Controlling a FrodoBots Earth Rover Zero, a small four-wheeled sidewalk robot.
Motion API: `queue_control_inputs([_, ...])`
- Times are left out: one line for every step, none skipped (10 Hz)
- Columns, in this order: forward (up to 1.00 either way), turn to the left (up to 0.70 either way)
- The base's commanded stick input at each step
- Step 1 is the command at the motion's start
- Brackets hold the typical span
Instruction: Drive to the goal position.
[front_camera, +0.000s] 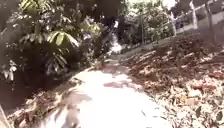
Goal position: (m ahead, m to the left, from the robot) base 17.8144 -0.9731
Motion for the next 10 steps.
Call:
queue_control_inputs([0.7, 0.05])
queue_control_inputs([0.7, 0.19])
queue_control_inputs([0.7, 0.27])
queue_control_inputs([0.7, 0.27])
queue_control_inputs([0.7, 0.14])
queue_control_inputs([0.7, 0.0])
queue_control_inputs([0.7, 0.0])
queue_control_inputs([0.7, 0.0])
queue_control_inputs([0.7, 0.0])
queue_control_inputs([0.7, 0.0])
